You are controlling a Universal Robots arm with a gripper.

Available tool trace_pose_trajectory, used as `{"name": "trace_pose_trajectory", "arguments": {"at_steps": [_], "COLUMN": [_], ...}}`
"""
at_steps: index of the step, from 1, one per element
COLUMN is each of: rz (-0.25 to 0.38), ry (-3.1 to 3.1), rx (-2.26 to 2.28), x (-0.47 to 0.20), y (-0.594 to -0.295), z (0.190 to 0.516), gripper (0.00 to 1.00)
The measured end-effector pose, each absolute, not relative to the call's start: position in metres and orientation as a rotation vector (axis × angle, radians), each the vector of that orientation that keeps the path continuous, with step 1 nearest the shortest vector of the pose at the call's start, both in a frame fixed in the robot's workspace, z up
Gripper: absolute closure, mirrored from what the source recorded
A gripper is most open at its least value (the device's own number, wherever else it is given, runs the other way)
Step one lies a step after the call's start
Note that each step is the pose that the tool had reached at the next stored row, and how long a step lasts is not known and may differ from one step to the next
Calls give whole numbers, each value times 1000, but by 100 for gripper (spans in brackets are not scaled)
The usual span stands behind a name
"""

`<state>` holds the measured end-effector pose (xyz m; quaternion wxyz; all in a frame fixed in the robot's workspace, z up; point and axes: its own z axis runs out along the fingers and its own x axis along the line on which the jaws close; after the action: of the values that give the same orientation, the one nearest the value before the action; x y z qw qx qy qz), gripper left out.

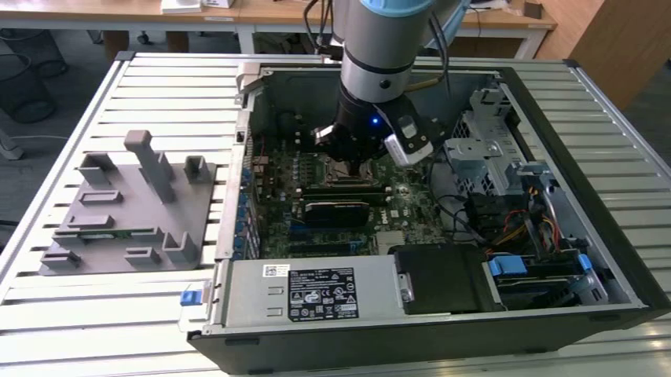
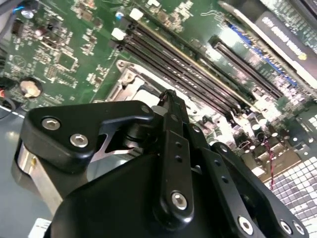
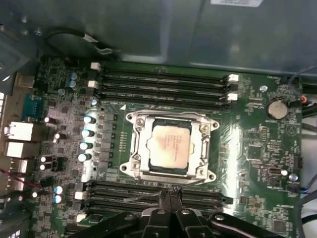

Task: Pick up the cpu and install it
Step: 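Install the second cpu locking lever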

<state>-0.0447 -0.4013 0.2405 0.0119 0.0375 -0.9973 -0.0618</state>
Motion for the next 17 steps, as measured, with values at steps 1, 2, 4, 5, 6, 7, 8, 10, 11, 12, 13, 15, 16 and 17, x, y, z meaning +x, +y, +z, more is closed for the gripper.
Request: {"name": "trace_pose_trajectory", "arguments": {"at_steps": [1,2,4,5,6,7,8,10,11,12,13,15,16,17], "rz": [-193,-193,-193,-192,-193,-193,-193,-192,-192,-193,-193,-202,-209,-216], "ry": [-3110,-3110,-3110,-3110,-3110,-3110,-3110,-3109,-3110,-3110,-3110,-3109,-3109,-3109], "rx": [117,117,117,117,117,117,117,117,117,117,117,117,117,117], "x": [-47,-49,-52,-53,-54,-55,-56,-58,-59,-60,-61,-61,-61,-61], "y": [-401,-402,-402,-402,-402,-402,-402,-402,-402,-402,-402,-403,-403,-403], "z": [240,239,238,238,237,236,235,232,231,230,228,226,226,225], "gripper": [89,89,89,89,89,89,89,89,89,89,89,89,89,89]}}
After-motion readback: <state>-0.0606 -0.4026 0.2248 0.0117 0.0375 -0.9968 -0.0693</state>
